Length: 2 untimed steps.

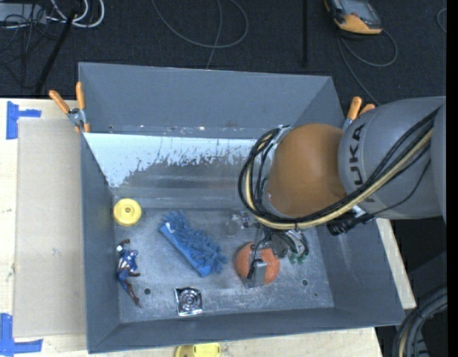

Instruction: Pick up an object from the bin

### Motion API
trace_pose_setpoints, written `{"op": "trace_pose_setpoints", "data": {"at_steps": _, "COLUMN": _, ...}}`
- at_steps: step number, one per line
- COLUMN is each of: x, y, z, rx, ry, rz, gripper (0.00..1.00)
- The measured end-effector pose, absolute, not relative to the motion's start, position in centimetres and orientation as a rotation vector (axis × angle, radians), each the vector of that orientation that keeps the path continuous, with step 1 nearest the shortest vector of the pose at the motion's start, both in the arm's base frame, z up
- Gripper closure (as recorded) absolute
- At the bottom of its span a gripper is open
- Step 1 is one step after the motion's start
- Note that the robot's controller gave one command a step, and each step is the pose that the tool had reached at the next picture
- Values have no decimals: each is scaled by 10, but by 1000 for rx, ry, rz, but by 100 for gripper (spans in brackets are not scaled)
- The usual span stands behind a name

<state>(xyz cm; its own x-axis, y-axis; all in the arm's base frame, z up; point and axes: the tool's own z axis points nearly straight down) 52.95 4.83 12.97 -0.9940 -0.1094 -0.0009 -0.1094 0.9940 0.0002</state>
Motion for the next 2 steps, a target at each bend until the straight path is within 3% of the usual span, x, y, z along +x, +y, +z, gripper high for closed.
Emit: {"op": "trace_pose_setpoints", "data": {"at_steps": 2, "x": 518, "y": 50, "z": 79, "rx": -188, "ry": 3137, "rz": 0, "gripper": 0}}
